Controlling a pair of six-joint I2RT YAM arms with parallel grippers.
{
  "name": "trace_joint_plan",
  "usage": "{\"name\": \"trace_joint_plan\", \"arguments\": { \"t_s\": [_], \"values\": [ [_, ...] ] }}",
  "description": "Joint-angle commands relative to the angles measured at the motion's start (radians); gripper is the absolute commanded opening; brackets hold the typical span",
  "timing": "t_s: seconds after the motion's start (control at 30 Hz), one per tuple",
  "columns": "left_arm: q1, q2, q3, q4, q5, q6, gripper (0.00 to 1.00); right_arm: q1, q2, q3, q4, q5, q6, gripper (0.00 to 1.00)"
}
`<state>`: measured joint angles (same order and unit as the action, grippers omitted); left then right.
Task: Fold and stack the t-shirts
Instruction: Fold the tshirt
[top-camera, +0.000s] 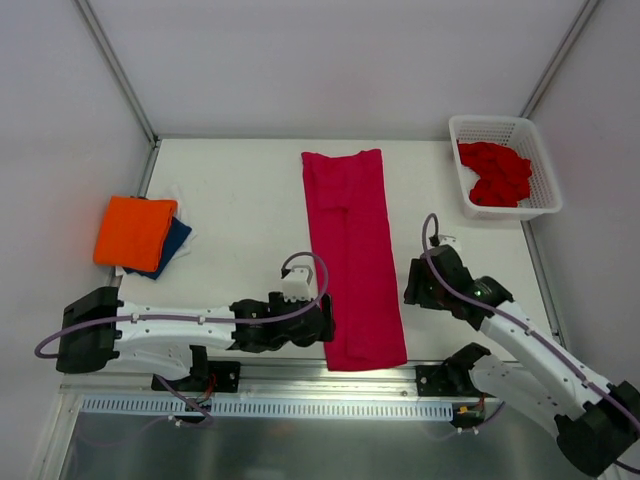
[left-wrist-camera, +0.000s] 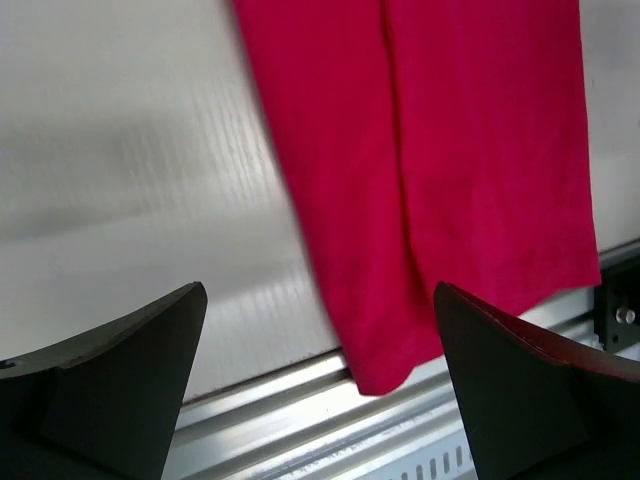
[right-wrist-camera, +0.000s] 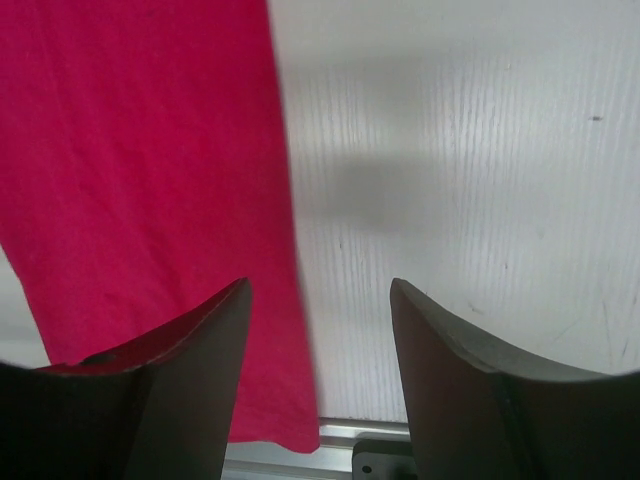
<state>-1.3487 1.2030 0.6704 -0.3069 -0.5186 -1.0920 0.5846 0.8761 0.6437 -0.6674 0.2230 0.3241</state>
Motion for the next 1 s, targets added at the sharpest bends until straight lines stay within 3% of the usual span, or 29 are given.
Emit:
{"name": "trace_joint_plan", "arguments": {
  "t_s": [0.0, 0.13, 0.3, 0.5, 0.97],
  "values": [
    [-0.059, -0.011, -0.060, 0.092, 0.046, -0.127, 0.99, 0.055, -0.120, -0.065, -0.075, 0.039, 0.150, 0.61],
    [-0.159, -0.054, -0.109, 0.101, 0.020, -0.235, 0.99, 0.110, -0.235, -0.124, -0.161, 0.056, 0.233, 0.61],
    [-0.214, -0.071, -0.228, 0.264, 0.051, -0.304, 0.99, 0.231, -0.313, -0.211, -0.195, 0.081, 0.348, 0.61],
    [-0.237, -0.065, -0.411, 0.638, 0.091, -0.348, 0.99, 0.415, -0.244, -0.259, -0.173, 0.139, 0.509, 0.61],
    [-0.274, 0.131, -0.393, 0.887, 0.137, -0.335, 0.99, 0.733, -0.022, -0.187, -0.187, 0.262, 0.779, 0.61]
  ]
}}
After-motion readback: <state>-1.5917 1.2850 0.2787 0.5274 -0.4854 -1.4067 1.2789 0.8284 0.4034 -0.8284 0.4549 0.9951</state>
